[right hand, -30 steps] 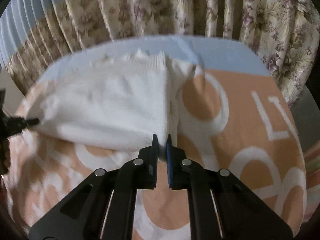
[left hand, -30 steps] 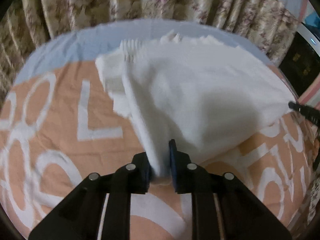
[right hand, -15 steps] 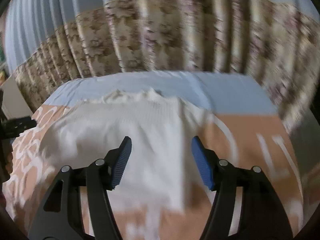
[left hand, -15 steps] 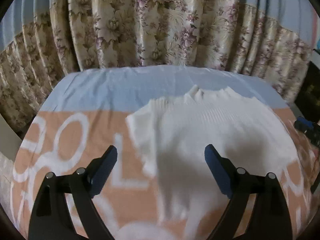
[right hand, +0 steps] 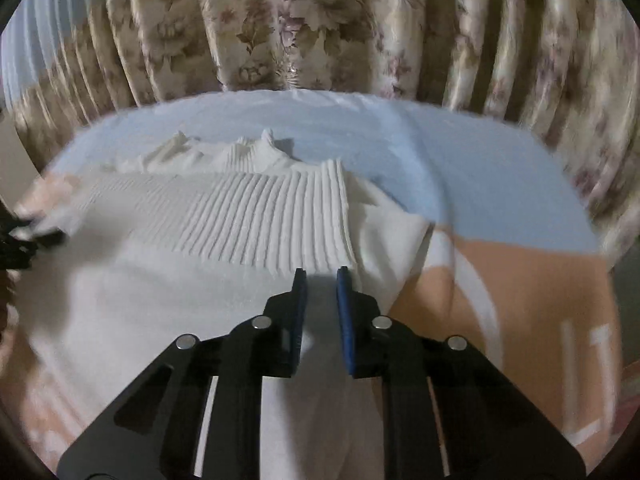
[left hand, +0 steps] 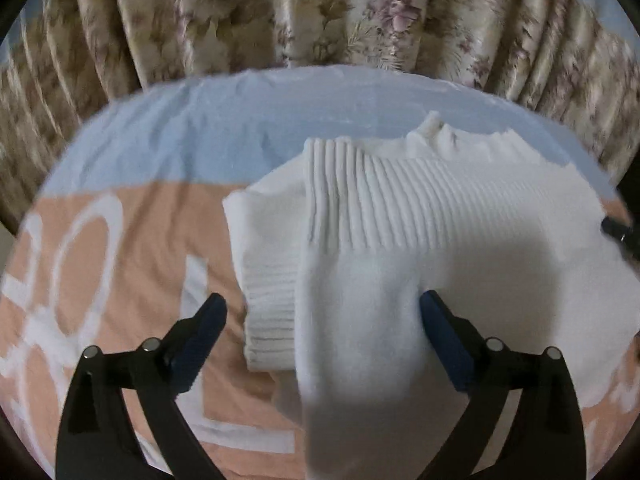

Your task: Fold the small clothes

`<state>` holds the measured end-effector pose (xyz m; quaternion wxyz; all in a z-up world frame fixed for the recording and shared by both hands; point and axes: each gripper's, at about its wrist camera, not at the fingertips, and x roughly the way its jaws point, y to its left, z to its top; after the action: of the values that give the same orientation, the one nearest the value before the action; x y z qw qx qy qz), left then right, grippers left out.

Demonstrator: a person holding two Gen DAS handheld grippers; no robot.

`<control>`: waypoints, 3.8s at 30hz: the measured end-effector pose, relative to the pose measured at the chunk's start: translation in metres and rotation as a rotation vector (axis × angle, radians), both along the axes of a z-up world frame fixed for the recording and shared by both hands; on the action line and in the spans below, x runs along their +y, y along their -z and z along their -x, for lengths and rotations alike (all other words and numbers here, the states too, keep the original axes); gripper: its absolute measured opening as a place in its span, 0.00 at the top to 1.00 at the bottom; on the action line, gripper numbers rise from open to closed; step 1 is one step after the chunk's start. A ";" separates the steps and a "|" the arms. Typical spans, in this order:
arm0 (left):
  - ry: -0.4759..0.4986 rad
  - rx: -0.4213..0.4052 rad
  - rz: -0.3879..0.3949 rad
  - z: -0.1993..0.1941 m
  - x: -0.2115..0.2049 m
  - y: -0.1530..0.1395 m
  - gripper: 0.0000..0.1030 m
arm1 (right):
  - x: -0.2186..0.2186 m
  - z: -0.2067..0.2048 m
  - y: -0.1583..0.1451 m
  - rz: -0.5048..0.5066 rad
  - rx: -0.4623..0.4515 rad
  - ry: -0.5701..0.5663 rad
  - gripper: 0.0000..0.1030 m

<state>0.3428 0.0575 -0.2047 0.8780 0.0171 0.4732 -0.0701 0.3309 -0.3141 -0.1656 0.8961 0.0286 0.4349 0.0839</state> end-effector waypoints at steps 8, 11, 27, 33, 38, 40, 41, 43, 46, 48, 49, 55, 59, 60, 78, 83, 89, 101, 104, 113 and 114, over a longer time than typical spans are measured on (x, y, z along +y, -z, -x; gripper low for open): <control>0.023 -0.050 -0.043 0.029 -0.032 -0.065 0.03 | -0.017 0.043 -0.077 -0.228 -0.121 0.039 0.04; 0.055 -0.038 -0.033 0.035 -0.056 -0.068 0.02 | -0.028 0.053 -0.079 -0.312 -0.102 0.088 0.03; 0.082 0.018 -0.071 0.025 -0.107 -0.034 0.02 | -0.039 0.028 -0.019 -0.353 0.107 0.205 0.03; 0.067 0.036 -0.068 0.020 -0.105 -0.029 0.02 | -0.031 0.026 -0.020 -0.285 0.067 0.147 0.03; 0.064 0.051 -0.064 0.019 -0.105 -0.021 0.02 | -0.028 0.014 -0.006 -0.264 0.124 0.115 0.03; 0.066 0.053 -0.067 0.019 -0.105 -0.019 0.02 | -0.027 0.016 -0.005 -0.285 0.107 0.083 0.03; 0.069 0.055 -0.071 0.019 -0.106 -0.017 0.02 | -0.028 0.016 -0.005 -0.301 0.106 0.078 0.03; 0.072 0.055 -0.075 0.018 -0.106 -0.015 0.02 | -0.029 0.015 -0.002 -0.329 0.122 0.064 0.03; 0.071 0.055 -0.073 0.018 -0.106 -0.014 0.02 | -0.031 0.013 0.003 -0.347 0.144 0.053 0.06; 0.071 0.054 -0.073 0.017 -0.105 -0.014 0.02 | -0.033 0.014 0.004 -0.388 0.144 0.053 0.14; 0.070 0.055 -0.070 0.017 -0.105 -0.013 0.02 | -0.033 0.014 0.004 -0.405 0.144 0.046 0.14; 0.071 0.055 -0.078 0.017 -0.104 -0.015 0.02 | -0.025 0.015 0.009 -0.321 0.174 0.035 0.38; 0.058 0.053 -0.090 0.015 -0.100 -0.015 0.02 | -0.026 0.020 0.010 -0.290 0.190 0.037 0.43; 0.056 0.055 -0.093 0.013 -0.099 -0.015 0.02 | -0.025 0.018 0.010 -0.278 0.190 0.034 0.41; 0.082 0.068 -0.184 0.009 -0.096 -0.009 0.02 | 0.047 -0.004 -0.008 0.149 0.168 -0.083 0.80; 0.085 0.064 -0.187 0.008 -0.096 -0.007 0.02 | 0.067 0.003 -0.020 0.272 0.140 -0.022 0.81; 0.085 0.056 -0.196 0.006 -0.098 -0.005 0.01 | 0.082 0.003 -0.030 0.309 0.133 0.087 0.81; 0.103 -0.010 -0.192 0.011 -0.048 -0.044 0.01 | 0.151 -0.006 -0.075 0.395 0.133 0.134 0.81; 0.054 -0.030 -0.234 0.009 -0.003 -0.052 0.01 | 0.190 -0.010 -0.085 0.425 0.108 0.109 0.82; -0.135 -0.003 -0.198 0.027 0.120 -0.056 0.02 | 0.346 -0.015 -0.039 0.617 0.105 -0.067 0.85; -0.149 -0.001 -0.200 0.031 0.127 -0.055 0.02 | 0.358 -0.014 -0.032 0.639 0.109 -0.088 0.84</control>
<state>0.3121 0.1842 -0.1493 0.8749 0.0695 0.4773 0.0427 0.3446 0.0435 -0.1333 0.8308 -0.2684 0.4872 -0.0198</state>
